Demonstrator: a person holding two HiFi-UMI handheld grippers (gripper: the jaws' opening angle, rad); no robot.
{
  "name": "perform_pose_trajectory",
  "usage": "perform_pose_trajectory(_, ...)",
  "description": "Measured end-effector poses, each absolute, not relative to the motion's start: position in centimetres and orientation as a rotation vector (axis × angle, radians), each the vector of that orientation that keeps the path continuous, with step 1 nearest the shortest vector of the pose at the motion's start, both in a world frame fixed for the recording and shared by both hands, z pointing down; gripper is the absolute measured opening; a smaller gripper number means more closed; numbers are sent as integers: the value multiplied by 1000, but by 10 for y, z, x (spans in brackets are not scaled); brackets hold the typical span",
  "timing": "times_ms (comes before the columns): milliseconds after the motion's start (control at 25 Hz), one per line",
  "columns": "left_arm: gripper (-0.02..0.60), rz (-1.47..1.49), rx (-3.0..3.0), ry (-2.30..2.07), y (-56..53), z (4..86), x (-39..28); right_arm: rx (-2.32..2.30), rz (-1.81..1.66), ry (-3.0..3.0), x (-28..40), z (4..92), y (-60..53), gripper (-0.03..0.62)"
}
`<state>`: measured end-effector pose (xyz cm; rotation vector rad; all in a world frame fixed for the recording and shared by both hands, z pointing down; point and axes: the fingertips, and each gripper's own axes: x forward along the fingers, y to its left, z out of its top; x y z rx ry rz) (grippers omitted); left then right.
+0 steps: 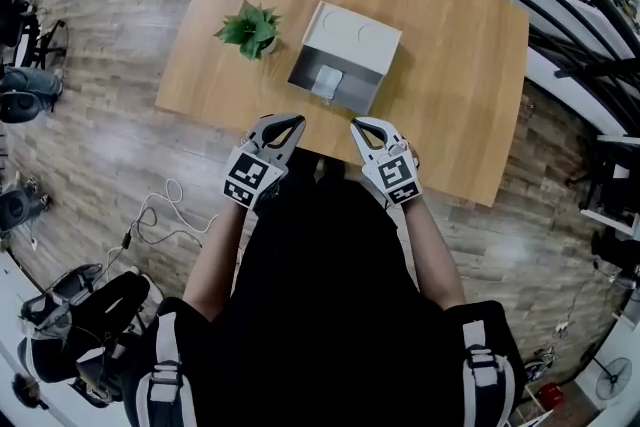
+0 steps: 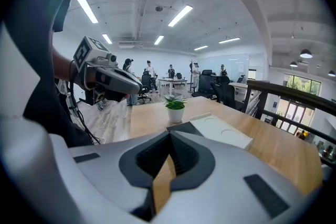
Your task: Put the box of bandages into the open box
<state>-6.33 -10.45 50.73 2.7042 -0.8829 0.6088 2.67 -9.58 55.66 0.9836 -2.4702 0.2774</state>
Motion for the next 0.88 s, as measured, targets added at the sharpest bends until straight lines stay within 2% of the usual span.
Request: perform_pose_trajectory(880, 23, 660, 2704, -953, -49, 501, -53, 979, 217, -2518, 46, 541, -54, 25)
